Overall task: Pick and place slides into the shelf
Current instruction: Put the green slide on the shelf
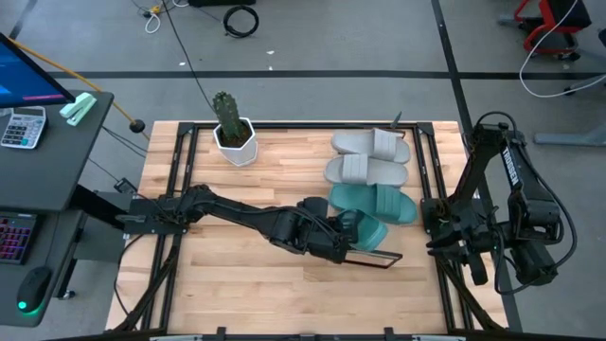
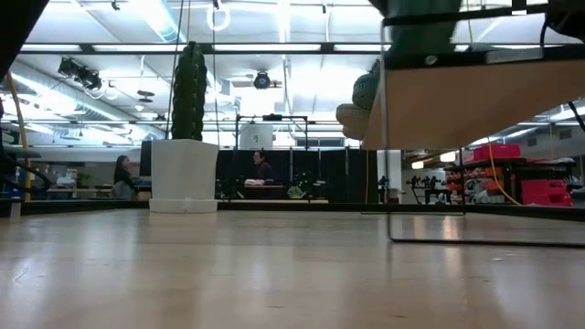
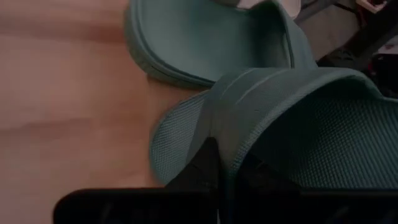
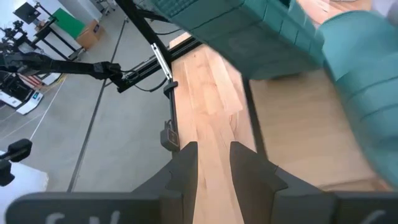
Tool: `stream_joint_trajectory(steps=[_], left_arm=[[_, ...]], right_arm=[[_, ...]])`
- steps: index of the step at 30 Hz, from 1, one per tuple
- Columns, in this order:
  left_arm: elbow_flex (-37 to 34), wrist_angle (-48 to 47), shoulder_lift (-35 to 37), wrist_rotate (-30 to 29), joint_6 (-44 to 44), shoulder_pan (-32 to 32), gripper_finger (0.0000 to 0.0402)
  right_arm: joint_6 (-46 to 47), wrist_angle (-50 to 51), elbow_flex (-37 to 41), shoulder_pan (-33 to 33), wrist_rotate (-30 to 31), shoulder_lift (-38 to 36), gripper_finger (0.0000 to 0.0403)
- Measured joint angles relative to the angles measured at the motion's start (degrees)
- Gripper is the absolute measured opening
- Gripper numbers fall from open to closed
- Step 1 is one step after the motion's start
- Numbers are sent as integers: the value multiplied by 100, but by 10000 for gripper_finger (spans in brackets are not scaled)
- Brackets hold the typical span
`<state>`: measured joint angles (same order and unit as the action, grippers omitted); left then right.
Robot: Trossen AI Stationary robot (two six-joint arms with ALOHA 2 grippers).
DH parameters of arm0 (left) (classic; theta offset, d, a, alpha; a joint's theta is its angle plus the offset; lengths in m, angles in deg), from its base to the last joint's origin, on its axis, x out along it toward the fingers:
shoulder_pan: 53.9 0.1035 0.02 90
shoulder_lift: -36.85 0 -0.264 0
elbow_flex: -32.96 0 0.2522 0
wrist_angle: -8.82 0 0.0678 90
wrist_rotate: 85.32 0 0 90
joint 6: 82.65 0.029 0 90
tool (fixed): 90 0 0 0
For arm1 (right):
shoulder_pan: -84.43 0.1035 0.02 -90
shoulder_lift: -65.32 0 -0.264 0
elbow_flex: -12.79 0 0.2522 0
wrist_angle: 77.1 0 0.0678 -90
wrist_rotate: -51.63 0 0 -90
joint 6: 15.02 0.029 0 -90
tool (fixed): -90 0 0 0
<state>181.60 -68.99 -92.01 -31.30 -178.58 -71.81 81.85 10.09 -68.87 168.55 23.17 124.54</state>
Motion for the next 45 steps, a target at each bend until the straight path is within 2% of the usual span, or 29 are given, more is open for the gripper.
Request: stream_joint_trajectory(steps=[25,45], left_arm=[[-10,-369,346,-470,-48,-33,12],[-27,-388,322,14,140,186,12]], right_arm=[[-34,-2,0,0,103,0,101],[-41,-26,0,0,146,0,101]])
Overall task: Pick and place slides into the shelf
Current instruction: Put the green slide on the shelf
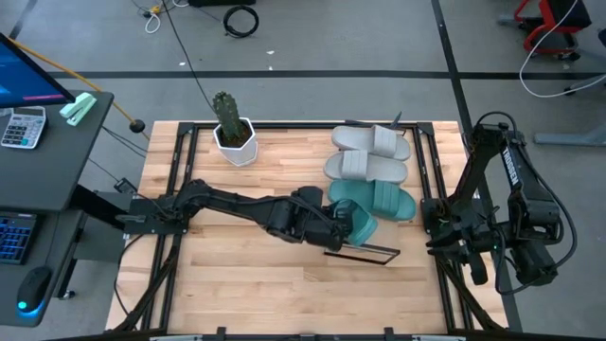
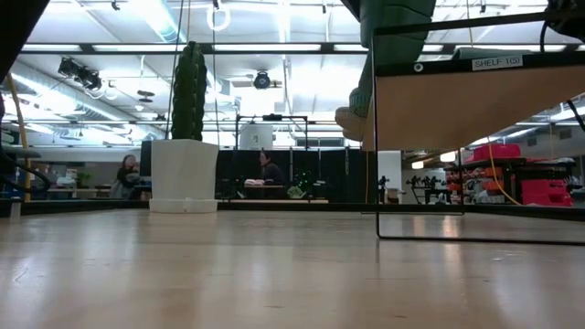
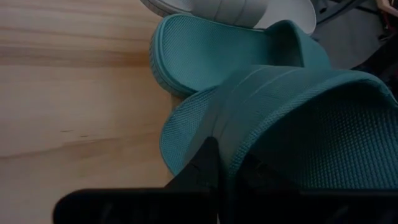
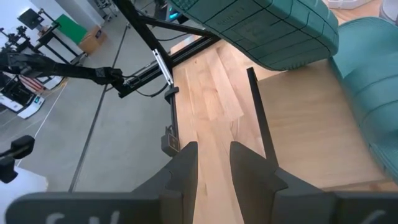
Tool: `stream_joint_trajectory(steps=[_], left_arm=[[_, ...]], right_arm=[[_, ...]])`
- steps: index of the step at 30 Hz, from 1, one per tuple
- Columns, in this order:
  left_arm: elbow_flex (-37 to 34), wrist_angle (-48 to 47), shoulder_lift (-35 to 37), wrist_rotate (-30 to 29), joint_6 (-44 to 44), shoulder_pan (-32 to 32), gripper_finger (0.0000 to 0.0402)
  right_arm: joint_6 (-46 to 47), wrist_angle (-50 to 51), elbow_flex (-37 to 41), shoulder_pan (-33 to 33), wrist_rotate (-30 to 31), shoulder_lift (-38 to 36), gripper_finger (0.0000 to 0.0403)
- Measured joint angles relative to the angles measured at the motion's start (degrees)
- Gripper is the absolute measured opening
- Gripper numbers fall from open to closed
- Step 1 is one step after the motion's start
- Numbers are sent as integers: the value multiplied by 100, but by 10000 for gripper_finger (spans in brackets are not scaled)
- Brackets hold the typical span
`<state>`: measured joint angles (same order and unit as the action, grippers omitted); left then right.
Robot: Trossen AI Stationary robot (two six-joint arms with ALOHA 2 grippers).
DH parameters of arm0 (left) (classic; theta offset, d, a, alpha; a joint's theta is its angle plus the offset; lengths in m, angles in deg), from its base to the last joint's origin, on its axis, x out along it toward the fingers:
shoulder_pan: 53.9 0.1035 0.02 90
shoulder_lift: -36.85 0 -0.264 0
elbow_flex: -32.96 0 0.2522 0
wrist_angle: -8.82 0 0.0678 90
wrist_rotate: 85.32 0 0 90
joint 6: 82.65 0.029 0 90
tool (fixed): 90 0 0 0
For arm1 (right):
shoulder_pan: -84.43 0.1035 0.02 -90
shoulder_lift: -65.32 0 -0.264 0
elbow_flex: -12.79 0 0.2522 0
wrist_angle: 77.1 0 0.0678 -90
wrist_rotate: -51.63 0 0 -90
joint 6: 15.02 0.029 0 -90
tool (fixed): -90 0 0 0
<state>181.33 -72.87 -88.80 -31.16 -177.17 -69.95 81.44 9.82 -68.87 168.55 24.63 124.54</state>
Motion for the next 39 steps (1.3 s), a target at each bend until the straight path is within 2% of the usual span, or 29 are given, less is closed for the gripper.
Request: stream_joint_trajectory(steps=[12,18,22,26,34,39], left_arm=[[13,337,-294,581,-84,165,13],[-1,848,-325,733,231,186,33],[-15,1246,-358,631,550,189,49],[-17,1393,-358,580,686,219,83],[-17,1635,-358,565,828,223,185],[-20,2042,-360,616,979,222,232]], right_arm=[[-55,-119,0,0,113,0,101],[-66,-175,0,0,112,9,101],[-218,-340,0,0,110,9,101],[-392,-506,0,0,110,9,101],[-402,-525,0,0,110,11,101],[-404,-538,0,0,107,11,101]])
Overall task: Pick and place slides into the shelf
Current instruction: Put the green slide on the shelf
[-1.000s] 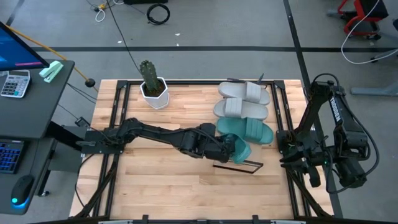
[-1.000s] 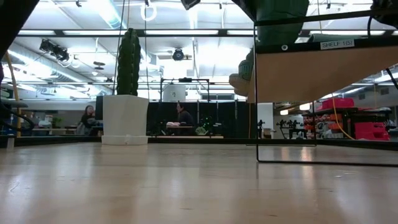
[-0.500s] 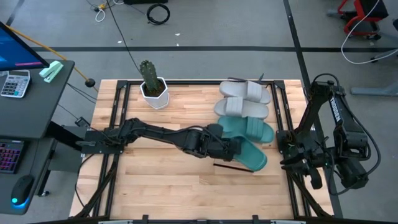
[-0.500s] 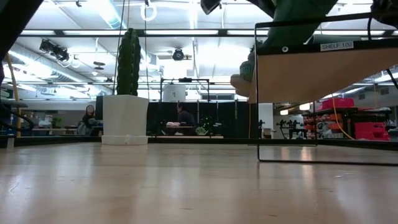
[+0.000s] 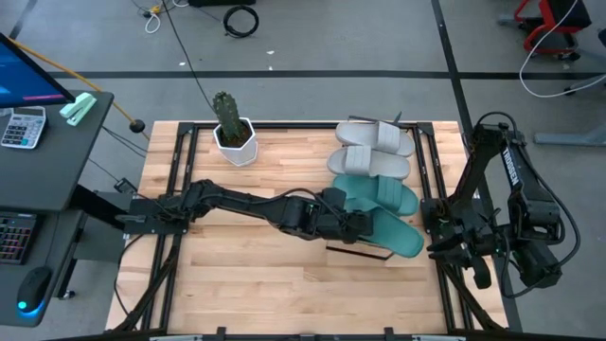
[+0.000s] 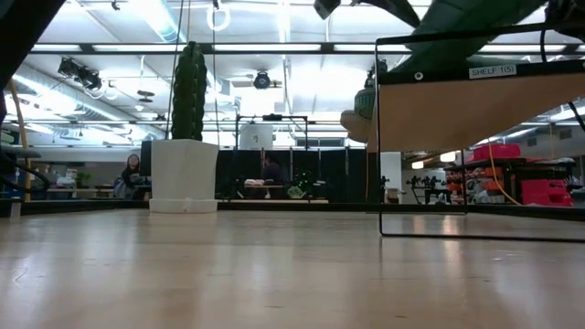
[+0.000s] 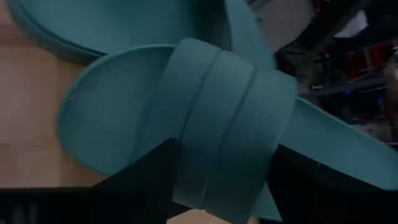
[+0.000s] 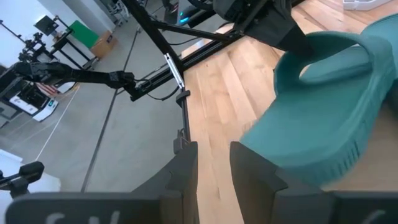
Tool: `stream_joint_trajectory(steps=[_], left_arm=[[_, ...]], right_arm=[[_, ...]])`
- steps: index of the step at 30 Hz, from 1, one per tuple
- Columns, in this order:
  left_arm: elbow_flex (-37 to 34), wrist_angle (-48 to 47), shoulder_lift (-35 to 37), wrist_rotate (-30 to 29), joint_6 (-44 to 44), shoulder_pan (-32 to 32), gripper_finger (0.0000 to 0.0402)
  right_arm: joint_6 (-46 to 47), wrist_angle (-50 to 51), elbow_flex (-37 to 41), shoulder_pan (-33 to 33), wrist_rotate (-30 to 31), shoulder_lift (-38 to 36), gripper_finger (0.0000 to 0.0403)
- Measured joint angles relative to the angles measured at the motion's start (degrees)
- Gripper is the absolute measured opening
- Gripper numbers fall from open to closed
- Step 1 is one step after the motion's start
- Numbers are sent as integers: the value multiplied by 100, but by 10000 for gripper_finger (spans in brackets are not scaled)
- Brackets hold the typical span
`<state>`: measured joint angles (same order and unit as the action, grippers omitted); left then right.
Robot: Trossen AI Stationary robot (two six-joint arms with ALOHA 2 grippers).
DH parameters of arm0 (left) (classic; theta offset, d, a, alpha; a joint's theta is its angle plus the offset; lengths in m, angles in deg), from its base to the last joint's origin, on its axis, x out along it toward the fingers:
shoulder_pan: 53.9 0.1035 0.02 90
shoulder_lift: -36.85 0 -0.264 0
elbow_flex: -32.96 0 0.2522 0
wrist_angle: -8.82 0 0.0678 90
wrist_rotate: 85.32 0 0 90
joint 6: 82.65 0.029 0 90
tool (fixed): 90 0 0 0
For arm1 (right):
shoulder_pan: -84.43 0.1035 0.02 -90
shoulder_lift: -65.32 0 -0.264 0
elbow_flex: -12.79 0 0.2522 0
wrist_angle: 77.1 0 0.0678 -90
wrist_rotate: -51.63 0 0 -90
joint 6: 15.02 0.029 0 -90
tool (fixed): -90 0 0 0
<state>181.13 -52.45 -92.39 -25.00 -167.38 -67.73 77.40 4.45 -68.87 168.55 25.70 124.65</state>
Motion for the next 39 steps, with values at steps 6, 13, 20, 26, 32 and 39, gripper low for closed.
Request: stream_joint_trajectory(steps=[6,13,20,26,32,39], left_arm=[[-2,271,-1,-17,39,-1,250],[0,283,1,-341,-97,-34,228],[4,267,1,-358,-13,-109,207],[4,198,8,-294,-11,-111,212],[7,303,14,-372,-1,-112,202],[59,299,36,-380,187,-106,202]], right_arm=[[-3,-18,0,0,-2,0,101],[12,-20,0,0,-54,0,101],[35,-20,0,0,-72,0,101],[35,-20,0,0,-148,0,101],[39,-43,0,0,-174,0,101],[39,-57,0,0,-186,0,101]])
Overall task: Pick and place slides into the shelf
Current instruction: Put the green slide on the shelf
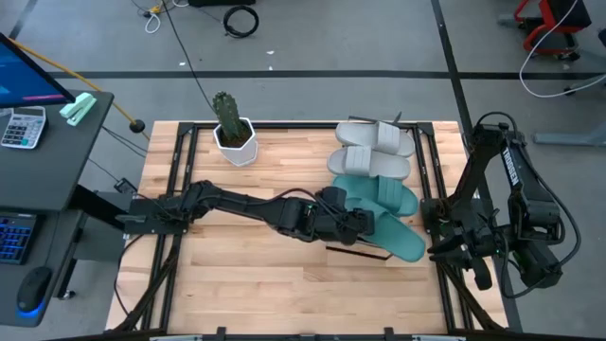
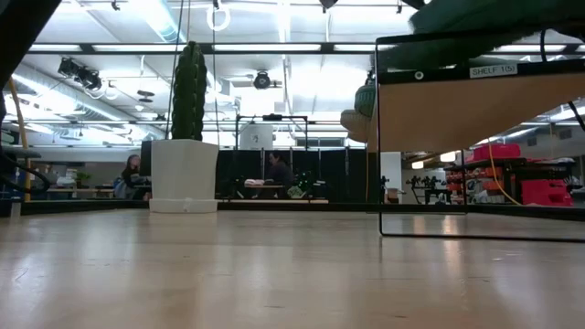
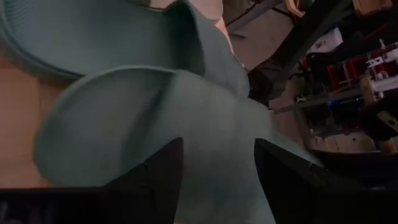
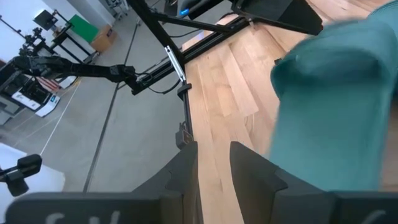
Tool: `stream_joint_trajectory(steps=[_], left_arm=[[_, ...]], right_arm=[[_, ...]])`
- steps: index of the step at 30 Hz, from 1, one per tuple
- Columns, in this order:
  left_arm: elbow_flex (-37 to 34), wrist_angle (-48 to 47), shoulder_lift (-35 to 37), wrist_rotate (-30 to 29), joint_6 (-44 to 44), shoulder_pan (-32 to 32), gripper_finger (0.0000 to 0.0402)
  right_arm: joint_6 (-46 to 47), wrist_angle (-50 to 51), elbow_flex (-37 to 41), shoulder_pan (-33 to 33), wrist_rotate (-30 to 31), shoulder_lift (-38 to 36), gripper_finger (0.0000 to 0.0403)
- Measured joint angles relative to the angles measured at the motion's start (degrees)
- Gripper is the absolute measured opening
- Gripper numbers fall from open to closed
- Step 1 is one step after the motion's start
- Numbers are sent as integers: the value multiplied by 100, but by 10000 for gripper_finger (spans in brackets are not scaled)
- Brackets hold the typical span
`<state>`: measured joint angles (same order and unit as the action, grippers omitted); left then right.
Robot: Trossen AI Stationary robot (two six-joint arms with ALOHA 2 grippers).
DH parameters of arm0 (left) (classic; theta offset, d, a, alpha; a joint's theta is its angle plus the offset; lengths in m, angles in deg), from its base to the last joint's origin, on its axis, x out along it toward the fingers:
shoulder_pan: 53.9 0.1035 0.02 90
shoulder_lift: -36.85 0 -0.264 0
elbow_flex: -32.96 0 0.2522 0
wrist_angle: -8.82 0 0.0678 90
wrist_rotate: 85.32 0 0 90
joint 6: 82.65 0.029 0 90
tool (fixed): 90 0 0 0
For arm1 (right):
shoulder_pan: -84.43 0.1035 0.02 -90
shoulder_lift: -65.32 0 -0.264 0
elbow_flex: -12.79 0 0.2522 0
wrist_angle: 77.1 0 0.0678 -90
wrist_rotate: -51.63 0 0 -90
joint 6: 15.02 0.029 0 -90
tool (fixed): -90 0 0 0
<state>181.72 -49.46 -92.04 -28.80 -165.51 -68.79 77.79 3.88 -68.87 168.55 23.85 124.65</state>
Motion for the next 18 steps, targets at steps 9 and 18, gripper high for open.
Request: stream_joint_trajectory(steps=[9,18], left_arm=[[1,-389,3,166,-45,15,223],[1,-524,395,-155,371,90,211]], right_arm=[[0,0,0,2,-20,0,101],[-7,-3,0,2,-20,0,101]])
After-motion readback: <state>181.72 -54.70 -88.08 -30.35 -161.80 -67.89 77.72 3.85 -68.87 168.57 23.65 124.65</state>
